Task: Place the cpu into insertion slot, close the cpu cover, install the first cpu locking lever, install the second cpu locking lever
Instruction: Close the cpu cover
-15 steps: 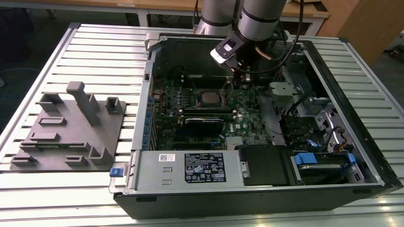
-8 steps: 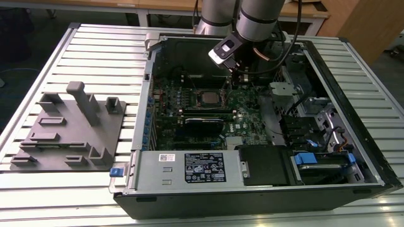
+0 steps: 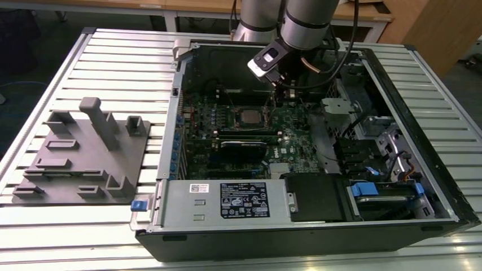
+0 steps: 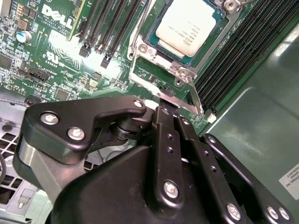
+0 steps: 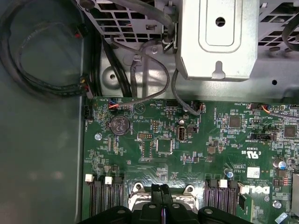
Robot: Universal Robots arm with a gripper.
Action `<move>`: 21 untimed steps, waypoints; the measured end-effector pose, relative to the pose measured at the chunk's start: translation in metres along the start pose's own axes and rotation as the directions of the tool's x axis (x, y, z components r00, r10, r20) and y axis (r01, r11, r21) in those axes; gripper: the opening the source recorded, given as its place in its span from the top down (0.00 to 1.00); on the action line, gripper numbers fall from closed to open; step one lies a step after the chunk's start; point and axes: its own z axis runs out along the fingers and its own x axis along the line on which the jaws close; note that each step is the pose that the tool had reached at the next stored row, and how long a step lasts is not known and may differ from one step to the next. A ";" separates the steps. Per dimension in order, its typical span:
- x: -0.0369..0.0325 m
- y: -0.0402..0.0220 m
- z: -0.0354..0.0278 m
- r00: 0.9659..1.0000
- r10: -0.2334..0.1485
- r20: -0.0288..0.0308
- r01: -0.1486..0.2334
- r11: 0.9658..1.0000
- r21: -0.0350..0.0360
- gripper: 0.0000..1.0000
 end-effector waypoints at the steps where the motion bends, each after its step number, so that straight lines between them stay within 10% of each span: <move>1: 0.0000 -0.0001 0.0001 1.000 0.000 0.000 0.000 1.000 0.000 0.89; 21: 0.0000 -0.0044 0.0020 1.000 0.000 0.000 0.000 1.000 0.004 0.89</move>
